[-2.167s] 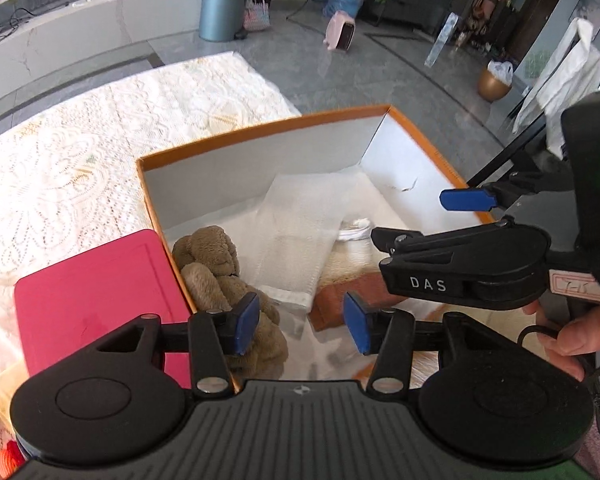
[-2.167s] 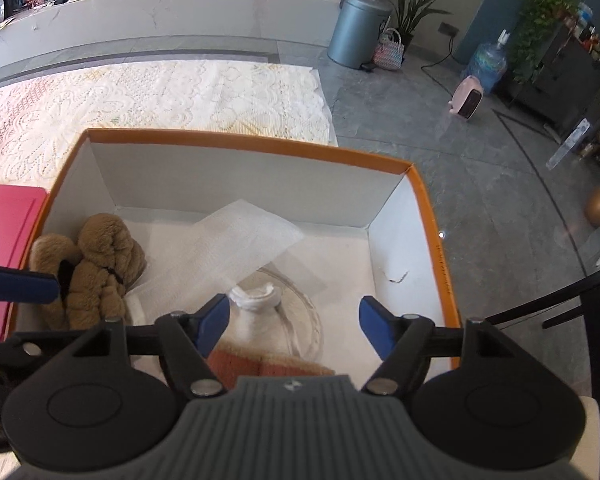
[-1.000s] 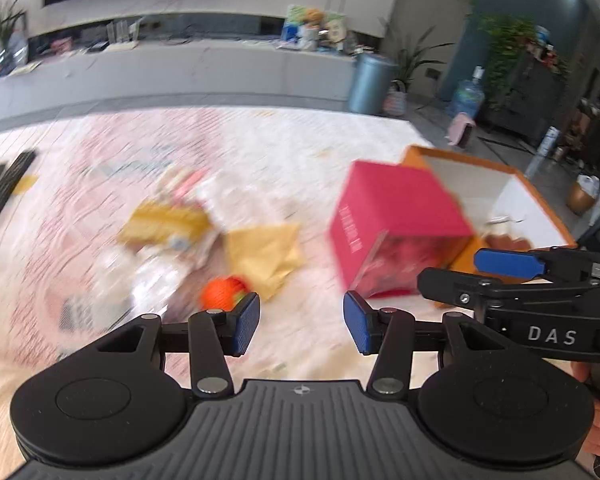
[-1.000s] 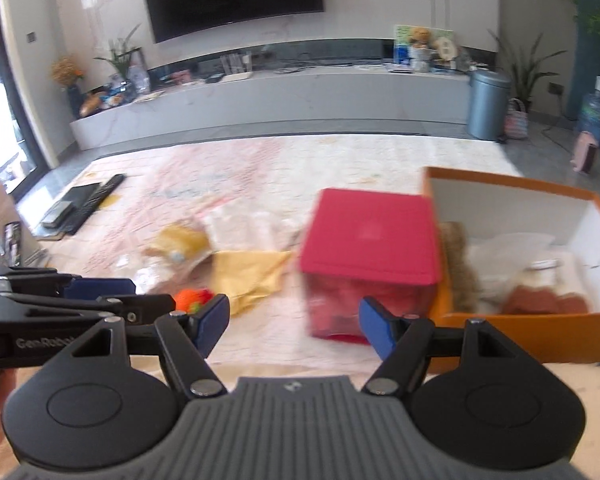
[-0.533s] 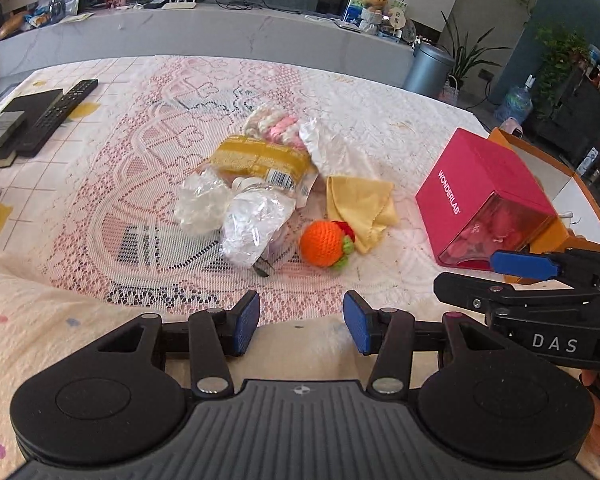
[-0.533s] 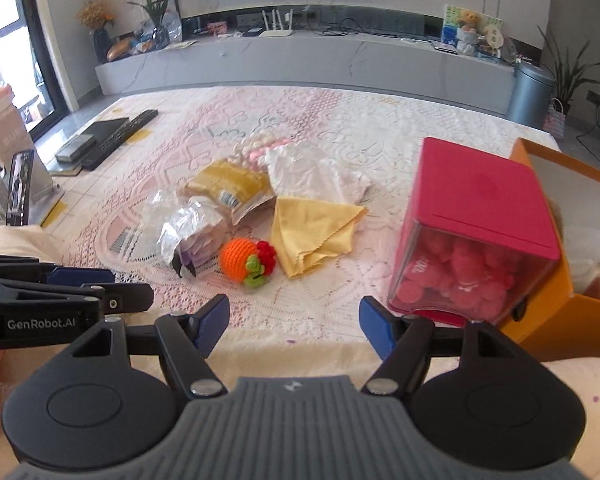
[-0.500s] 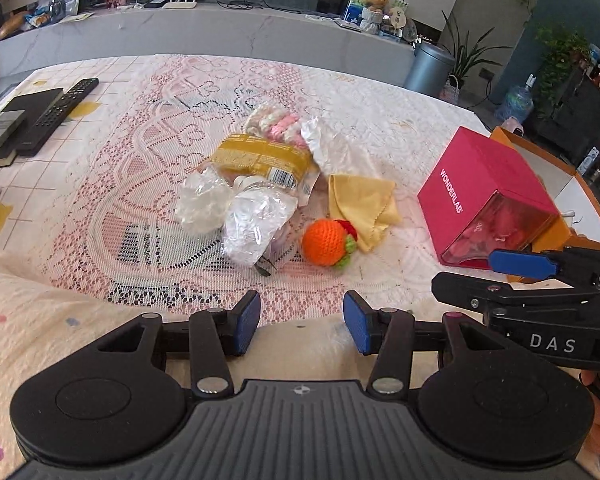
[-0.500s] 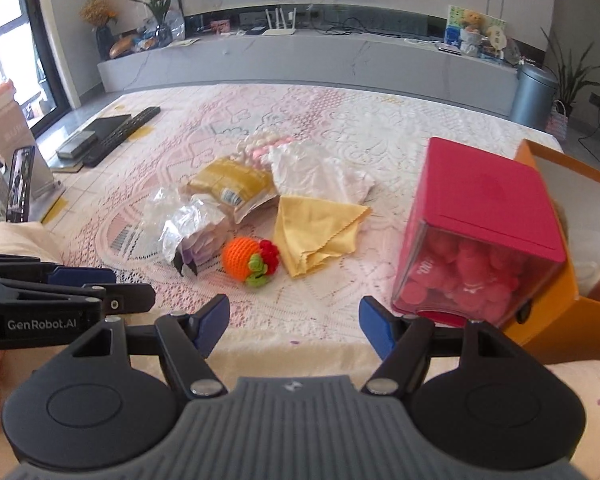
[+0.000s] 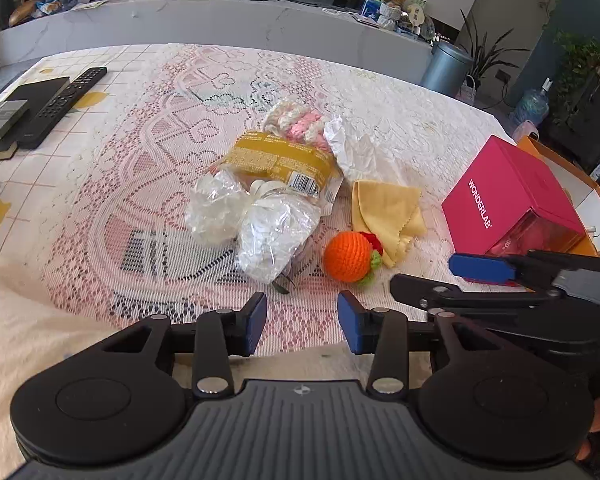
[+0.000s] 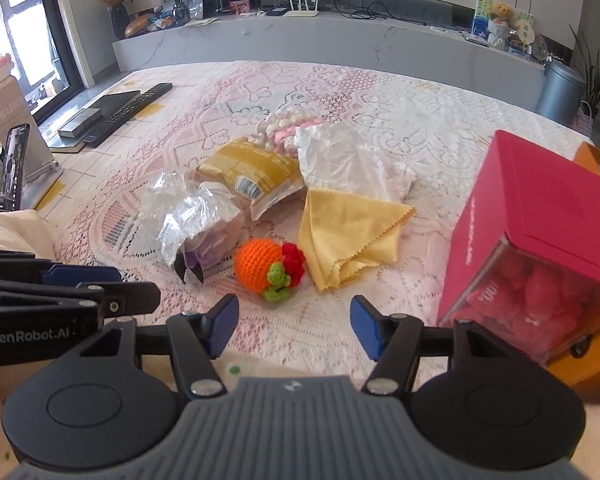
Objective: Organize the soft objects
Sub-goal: 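Grasp the orange crocheted ball with the right tool while the left tool reaches the ribbon-tied bag, then grasp the clear ribbon-tied plastic bag with the left tool while the right tool holds the ball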
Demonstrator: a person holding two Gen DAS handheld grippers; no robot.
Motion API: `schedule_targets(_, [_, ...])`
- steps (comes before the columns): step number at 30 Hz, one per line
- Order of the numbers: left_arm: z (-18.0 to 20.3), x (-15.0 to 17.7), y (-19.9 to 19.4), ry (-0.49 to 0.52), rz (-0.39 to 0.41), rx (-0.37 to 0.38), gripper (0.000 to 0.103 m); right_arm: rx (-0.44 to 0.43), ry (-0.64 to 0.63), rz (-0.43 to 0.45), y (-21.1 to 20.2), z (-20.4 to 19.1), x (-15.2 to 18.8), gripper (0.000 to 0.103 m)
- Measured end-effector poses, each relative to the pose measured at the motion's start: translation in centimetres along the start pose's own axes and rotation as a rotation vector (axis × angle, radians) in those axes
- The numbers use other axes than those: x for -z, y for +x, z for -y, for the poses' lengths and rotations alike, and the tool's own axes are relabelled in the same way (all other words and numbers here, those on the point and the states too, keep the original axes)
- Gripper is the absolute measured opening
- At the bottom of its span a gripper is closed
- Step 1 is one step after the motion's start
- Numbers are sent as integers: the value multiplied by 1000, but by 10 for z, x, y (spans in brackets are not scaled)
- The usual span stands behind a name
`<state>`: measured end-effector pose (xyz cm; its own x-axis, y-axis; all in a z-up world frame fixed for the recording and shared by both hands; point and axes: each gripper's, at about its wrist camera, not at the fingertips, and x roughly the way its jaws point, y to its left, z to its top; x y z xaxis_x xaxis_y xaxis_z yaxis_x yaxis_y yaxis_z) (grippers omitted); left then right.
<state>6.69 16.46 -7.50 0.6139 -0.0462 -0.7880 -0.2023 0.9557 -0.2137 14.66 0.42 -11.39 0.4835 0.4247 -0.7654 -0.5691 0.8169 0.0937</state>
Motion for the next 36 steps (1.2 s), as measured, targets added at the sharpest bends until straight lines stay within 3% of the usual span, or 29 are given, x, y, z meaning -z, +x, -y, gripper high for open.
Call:
schedule_targets(7, [-15, -14, 1, -45, 1, -5, 49, -45, -46, 17, 25, -11, -19, 61])
schedule_targets(14, [-17, -17, 9, -59, -18, -31, 48, -65, -72, -21, 55, -17, -23, 59])
schedule_targets(16, [-17, -18, 12, -55, -18, -40, 50, -44, -79, -20, 59, -17, -22, 48])
schedule_targets(21, [-12, -23, 20, -53, -5, -57, 57, -57, -63, 5, 48, -8, -22, 39])
schedule_targets(23, [-11, -25, 24, -53, 4, -57, 66, -53, -54, 9, 40, -4, -21, 37])
schedule_targets(24, [-9, -25, 26, -49, 7, -56, 68, -56, -50, 13, 37, -1, -19, 27])
schedule_targets(29, [1, -25, 39, -4, 9, -90, 69, -76, -63, 22, 34, 2, -11, 27])
schedule_targets(36, [4, -24, 48, 17, -2, -105, 69, -59, -97, 15, 41, -5, -7, 37])
